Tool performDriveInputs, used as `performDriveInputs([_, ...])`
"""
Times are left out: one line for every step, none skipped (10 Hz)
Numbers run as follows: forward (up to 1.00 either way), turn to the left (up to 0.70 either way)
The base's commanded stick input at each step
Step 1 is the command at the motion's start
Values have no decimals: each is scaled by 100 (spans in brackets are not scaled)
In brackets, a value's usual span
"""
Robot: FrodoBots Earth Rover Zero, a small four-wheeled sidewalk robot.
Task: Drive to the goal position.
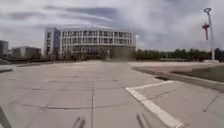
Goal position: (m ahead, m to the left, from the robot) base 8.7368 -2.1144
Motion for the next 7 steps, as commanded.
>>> performDriveInputs([100,0])
performDriveInputs([100,0])
performDriveInputs([100,0])
performDriveInputs([100,0])
performDriveInputs([100,0])
performDriveInputs([100,0])
performDriveInputs([100,0])
